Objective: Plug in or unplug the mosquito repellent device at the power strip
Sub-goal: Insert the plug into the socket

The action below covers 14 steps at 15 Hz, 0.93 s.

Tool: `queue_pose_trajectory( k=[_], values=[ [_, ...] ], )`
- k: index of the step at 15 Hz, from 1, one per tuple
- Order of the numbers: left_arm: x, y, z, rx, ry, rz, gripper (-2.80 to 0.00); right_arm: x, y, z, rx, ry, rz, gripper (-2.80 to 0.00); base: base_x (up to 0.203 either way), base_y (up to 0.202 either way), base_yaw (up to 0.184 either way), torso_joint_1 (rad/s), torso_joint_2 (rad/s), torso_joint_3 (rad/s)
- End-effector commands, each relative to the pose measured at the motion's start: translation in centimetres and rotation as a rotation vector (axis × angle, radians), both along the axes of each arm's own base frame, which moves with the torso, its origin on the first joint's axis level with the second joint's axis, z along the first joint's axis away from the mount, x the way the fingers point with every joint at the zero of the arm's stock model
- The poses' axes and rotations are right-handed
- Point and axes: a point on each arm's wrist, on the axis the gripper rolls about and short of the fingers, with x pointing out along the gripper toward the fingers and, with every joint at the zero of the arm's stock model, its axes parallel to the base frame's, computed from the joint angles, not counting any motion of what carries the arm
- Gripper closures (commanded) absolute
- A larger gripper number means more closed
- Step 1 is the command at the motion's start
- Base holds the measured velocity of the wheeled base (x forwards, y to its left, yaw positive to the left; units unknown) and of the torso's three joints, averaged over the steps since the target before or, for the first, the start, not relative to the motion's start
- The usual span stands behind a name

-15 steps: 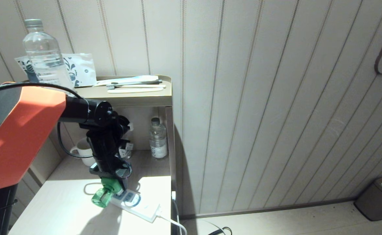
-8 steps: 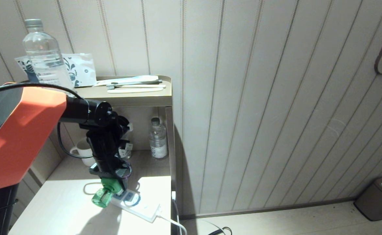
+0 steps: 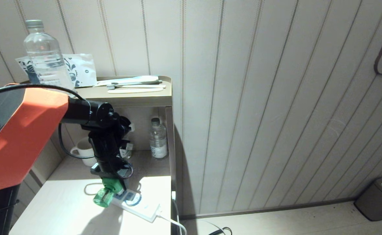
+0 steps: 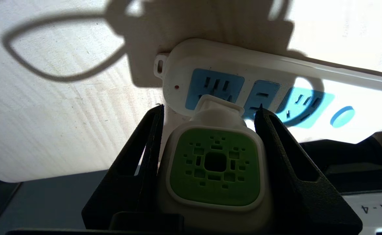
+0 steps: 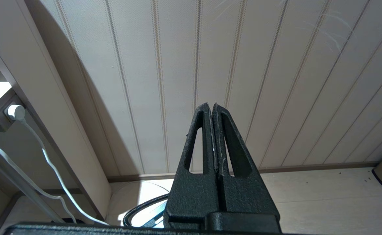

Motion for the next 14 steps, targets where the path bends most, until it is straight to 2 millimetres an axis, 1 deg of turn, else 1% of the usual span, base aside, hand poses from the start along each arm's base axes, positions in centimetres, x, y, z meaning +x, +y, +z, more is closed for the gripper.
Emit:
queue_pose_trajectory(
  k=[1,4,7,10,14],
  values=[
    [0.01,0.02,-0.29,0.005,0.007,0.003,0.0,0.0,0.0,0.0,0.0,0.0,0.0,0.0,0.0,0.0,0.0,0.0,0.0,0.0],
    [0.04,-0.03,-0.25,0.003,0.005,0.007,0.0,0.0,0.0,0.0,0.0,0.0,0.0,0.0,0.0,0.0,0.0,0.0,0.0,0.0],
    [0.16,-0.03,-0.44,0.003,0.006,0.039,0.0,0.0,0.0,0.0,0.0,0.0,0.002,0.0,0.0,0.0,0.0,0.0,0.0,0.0],
    [0.45,-0.06,-0.46,0.014,-0.029,0.083,0.0,0.0,0.0,0.0,0.0,0.0,0.0,0.0,0.0,0.0,0.0,0.0,0.0,0.0],
    [0.48,-0.02,-0.35,0.027,-0.046,0.082,0.0,0.0,0.0,0.0,0.0,0.0,0.0,0.0,0.0,0.0,0.0,0.0,0.0,0.0]
  ],
)
